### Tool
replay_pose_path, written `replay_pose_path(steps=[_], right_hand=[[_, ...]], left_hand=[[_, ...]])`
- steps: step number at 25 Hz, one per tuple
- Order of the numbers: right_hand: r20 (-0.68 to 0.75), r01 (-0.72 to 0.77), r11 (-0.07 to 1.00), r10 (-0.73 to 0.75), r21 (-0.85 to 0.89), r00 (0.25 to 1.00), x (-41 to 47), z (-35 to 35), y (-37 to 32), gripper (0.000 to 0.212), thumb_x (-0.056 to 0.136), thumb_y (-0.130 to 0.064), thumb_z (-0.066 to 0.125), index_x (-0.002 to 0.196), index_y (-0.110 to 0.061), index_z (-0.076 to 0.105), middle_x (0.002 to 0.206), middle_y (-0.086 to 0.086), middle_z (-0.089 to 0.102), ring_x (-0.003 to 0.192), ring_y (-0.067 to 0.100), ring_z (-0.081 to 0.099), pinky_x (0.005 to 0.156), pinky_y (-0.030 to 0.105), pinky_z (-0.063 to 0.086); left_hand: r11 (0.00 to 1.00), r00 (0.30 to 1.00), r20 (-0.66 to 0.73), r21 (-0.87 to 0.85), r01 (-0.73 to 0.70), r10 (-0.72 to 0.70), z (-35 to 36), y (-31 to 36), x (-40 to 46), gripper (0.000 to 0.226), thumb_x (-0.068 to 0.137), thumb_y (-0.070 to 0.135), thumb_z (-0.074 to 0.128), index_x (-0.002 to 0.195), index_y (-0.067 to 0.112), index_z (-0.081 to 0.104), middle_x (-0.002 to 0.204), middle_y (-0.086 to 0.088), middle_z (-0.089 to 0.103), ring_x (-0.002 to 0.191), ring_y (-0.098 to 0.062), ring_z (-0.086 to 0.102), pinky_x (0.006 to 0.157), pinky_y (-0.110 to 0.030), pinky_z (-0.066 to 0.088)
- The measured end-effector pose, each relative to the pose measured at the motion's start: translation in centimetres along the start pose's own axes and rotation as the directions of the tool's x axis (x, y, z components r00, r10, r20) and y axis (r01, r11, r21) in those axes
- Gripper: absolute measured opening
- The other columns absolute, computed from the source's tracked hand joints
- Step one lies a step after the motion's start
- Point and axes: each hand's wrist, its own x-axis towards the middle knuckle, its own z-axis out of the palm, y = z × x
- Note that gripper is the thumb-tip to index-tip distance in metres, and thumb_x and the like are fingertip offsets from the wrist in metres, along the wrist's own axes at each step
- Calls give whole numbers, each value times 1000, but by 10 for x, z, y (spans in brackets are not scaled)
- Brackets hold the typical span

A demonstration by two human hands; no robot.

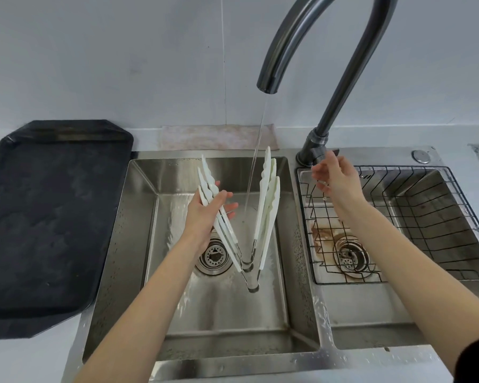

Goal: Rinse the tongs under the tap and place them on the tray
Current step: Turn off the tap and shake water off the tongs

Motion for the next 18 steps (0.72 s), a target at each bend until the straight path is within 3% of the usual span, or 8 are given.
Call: replay_pose_path(steps=[4,6,7,9,11,13,16,18], right_hand=[[-41,-46,999,47,14,998,2,8,-10,20,96,-34,44,82,-21,50,72,-5,61,64,7,56,68,23,46],[-46,-29,997,26,-76,999,-6,12,-4,19,97,-30,41,104,-19,54,79,-5,62,68,7,56,69,23,46],[-6,-27,989,27,-145,1000,-14,16,3,27,98,-31,39,119,-18,51,89,-5,63,75,7,58,72,24,46],[174,-47,963,97,-267,980,-33,23,25,52,95,-40,41,143,-20,33,116,-3,56,104,13,57,93,32,46],[368,-103,942,223,-319,903,-53,33,49,73,87,-48,52,148,-23,21,136,0,48,124,21,49,108,43,38],[433,-173,952,271,-253,860,-62,41,63,60,87,-34,61,137,-16,35,124,6,57,111,22,60,95,38,49],[353,-297,955,283,-17,892,-64,47,61,9,90,-10,57,97,-13,53,82,4,56,72,15,59,70,25,50],[323,-266,964,243,26,914,-60,47,57,9,91,-8,55,87,-15,51,73,1,49,63,13,50,67,25,46]], left_hand=[[1000,1000,-6,3,-4,4,-2,2,-3,29,91,12,54,119,17,50,89,-1,65,77,-18,66,62,-19,58],[1000,1000,-13,17,-19,19,-2,2,-4,28,91,11,54,119,17,50,88,-1,65,75,-17,65,62,-18,58],[999,1000,-17,28,-22,23,-2,1,-5,28,91,11,55,118,18,50,88,0,64,75,-17,65,61,-18,58],[999,1000,-23,36,-19,20,0,-2,-8,27,90,11,55,116,18,51,86,0,64,74,-17,65,62,-18,57],[1000,1000,-18,29,-7,8,2,-4,-12,26,90,10,56,114,18,51,85,-1,64,73,-17,65,61,-19,57],[1000,1000,-5,27,7,-7,4,-6,-16,24,89,9,57,111,17,51,85,-2,63,73,-18,65,60,-19,58],[1000,1000,9,14,-1,1,6,-9,-20,22,88,7,58,106,17,50,89,-4,59,74,-17,66,68,-22,59],[999,999,36,-25,-20,21,7,-10,-23,27,88,7,58,110,17,48,91,-4,58,80,-17,66,78,-27,59]])
